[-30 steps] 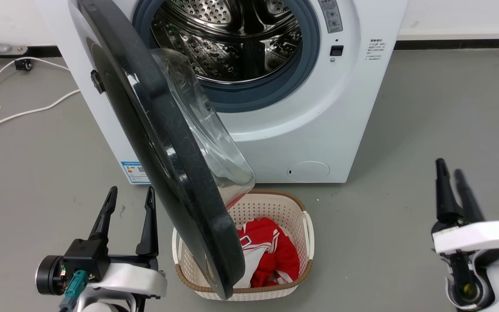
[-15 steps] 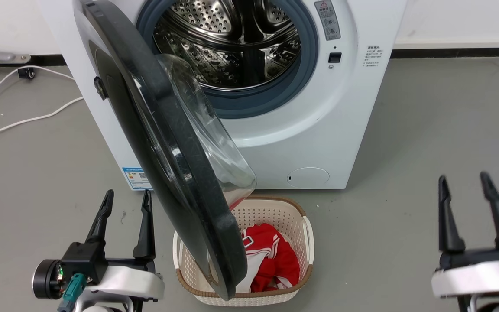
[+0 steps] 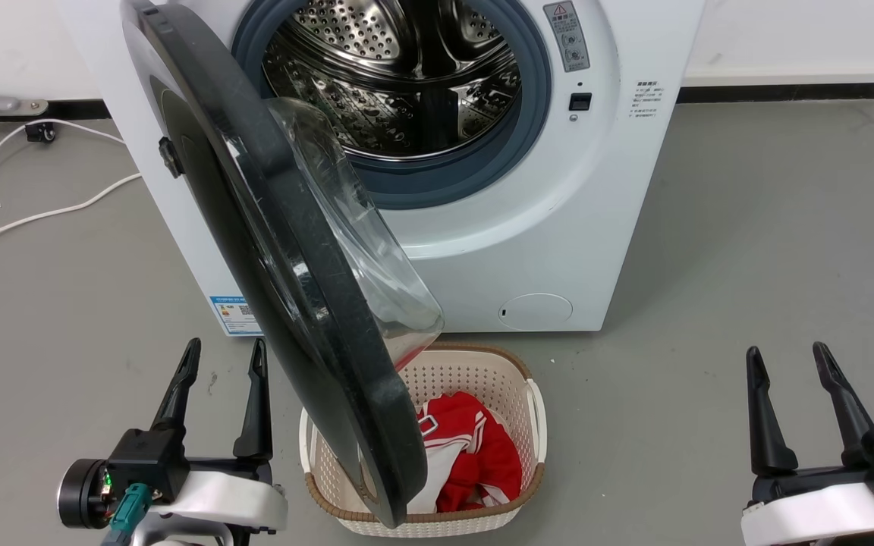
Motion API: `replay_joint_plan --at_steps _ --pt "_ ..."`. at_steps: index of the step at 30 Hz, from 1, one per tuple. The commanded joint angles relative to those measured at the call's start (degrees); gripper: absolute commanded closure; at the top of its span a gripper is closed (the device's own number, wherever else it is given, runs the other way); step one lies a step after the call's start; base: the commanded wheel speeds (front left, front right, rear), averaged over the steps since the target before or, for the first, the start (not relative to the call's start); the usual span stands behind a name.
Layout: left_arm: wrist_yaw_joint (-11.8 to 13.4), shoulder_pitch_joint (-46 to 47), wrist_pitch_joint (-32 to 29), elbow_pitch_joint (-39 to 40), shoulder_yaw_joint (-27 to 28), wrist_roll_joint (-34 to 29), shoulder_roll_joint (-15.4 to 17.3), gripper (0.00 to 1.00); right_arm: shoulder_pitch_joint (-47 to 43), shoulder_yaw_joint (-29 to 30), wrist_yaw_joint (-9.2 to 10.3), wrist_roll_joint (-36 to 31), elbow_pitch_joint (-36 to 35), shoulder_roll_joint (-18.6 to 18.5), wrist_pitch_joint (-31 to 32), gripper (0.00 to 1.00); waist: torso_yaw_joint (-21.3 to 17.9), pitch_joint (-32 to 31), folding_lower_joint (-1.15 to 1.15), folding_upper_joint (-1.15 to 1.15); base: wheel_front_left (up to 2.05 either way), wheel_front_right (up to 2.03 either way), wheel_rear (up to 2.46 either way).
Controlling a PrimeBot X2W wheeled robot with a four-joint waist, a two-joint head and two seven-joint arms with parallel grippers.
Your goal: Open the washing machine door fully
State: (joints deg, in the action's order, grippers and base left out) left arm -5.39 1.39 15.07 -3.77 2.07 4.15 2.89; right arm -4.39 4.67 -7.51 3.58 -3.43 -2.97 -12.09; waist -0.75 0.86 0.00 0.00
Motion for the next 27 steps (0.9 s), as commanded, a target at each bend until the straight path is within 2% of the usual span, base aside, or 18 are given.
replay_joint_plan --at_steps 1,6,7,8,18,27 --pt "0.07 -0.77 0.15 -0.03 -0.03 0.21 -0.03 0.0 0.87 -0.02 0.04 0.21 0.12 0.16 -0.27 0.0 0.02 -0.03 0.0 0.0 0.0 0.0 0.0" --pt "0.18 -0.82 0.15 -0.24 -0.23 0.35 -0.03 0.0 1.03 -0.03 0.04 0.32 0.6 0.17 -0.34 0.0 0.07 0.03 0.0 0.0 0.0 0.0 0.0" --pt "0.2 -0.78 0.15 -0.23 -0.27 0.4 -0.03 0.7 1.07 -0.03 0.04 0.43 0.7 0.17 -0.36 0.0 0.1 0.06 0.0 0.0 0.0 0.0 0.0" --pt "0.21 -0.78 0.15 -0.24 -0.3 0.44 -0.03 1.0 1.12 -0.04 0.04 0.42 0.78 0.17 -0.39 0.0 0.11 0.04 0.0 0.0 0.0 0.0 0.0" --pt "0.16 0.22 0.15 3.4 0.18 -0.35 -0.03 1.0 1.42 0.13 0.04 0.81 1.25 0.17 -0.6 0.0 0.19 0.29 0.0 0.0 0.0 0.0 0.0" --pt "0.84 4.09 0.14 18.82 1.69 -1.92 0.3 1.0 1.59 0.6 0.04 1.25 1.87 0.18 -0.67 0.0 0.62 0.43 0.0 0.0 0.0 0.0 0.0"
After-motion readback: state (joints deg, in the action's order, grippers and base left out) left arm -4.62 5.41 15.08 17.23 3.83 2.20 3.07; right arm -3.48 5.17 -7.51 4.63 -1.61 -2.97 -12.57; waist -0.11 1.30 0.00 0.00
